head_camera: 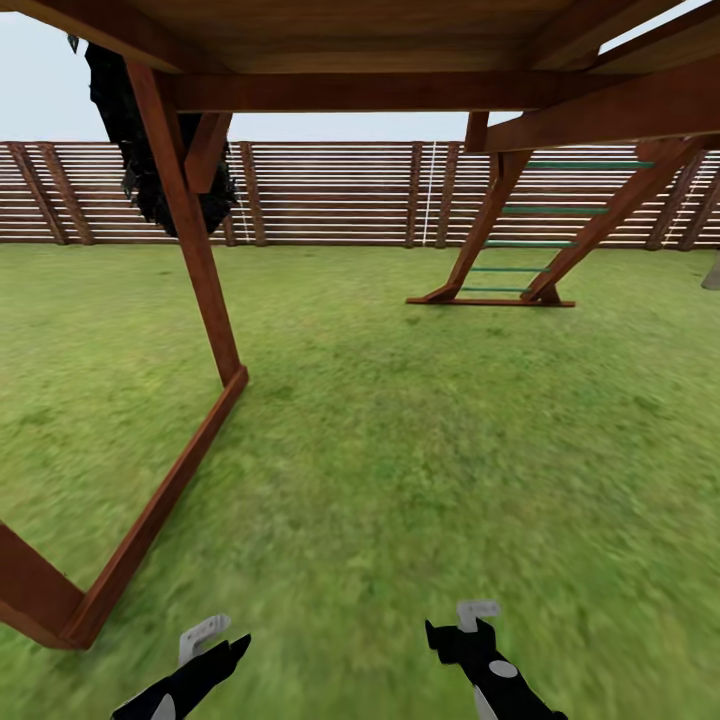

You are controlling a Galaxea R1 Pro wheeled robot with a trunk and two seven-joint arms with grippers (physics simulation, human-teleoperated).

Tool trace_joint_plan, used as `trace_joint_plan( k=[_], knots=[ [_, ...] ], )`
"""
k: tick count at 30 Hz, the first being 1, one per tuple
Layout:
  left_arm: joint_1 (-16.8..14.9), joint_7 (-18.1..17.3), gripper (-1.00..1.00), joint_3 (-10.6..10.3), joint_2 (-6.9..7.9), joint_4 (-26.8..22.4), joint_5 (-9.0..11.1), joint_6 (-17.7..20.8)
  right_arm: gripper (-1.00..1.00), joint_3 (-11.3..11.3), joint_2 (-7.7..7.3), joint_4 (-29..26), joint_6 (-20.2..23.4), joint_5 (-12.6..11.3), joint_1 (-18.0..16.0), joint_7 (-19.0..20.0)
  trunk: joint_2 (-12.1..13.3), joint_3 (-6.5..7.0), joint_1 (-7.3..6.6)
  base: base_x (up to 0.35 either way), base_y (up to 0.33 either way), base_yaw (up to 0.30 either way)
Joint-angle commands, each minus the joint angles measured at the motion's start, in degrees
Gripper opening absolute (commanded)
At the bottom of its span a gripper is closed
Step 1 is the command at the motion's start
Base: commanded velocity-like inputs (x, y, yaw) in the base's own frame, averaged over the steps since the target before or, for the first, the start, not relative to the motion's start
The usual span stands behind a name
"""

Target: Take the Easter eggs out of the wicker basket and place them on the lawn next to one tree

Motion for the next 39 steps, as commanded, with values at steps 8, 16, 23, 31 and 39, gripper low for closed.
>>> trace_joint_plan(
  k=[8, 16, 23, 31, 39],
  knots=[
    [-0.02, -0.34, 1.0, 0.33, -0.06, -0.07, 0.57, 0.6, 1.0, 0.01, 0.0, 0.04, -0.07, 0.2, -0.03, 0.01, -0.02, -0.05, 0.02, 0.314, -0.104, 0.001],
    [-0.02, -0.34, 1.0, 0.33, -0.06, -0.07, 0.58, 0.62, 1.0, 0.01, -0.01, 0.04, -0.07, 0.19, -0.03, 0.01, -0.02, -0.05, 0.02, 0.314, -0.104, 0.0],
    [-0.02, -0.34, 1.0, 0.36, -0.02, -0.07, 0.58, 0.61, 1.0, 0.02, 0.0, 0.12, 0.02, 0.19, -0.03, 0.01, -0.02, -0.05, 0.02, 0.314, -0.104, 0.0],
    [-0.02, -0.34, 1.0, 0.36, -0.02, -0.07, 0.59, 0.59, 1.0, 0.02, -0.01, 0.13, 0.02, 0.15, -0.03, 0.01, -0.02, -0.05, 0.02, 0.314, -0.104, 0.0],
    [-0.02, -0.34, 1.0, 0.36, 0.03, -0.07, 0.59, 0.6, 1.0, 0.02, 0.0, 0.13, 0.02, 0.12, -0.03, 0.01, -0.02, -0.05, 0.02, 0.314, -0.104, 0.0]
  ],
)
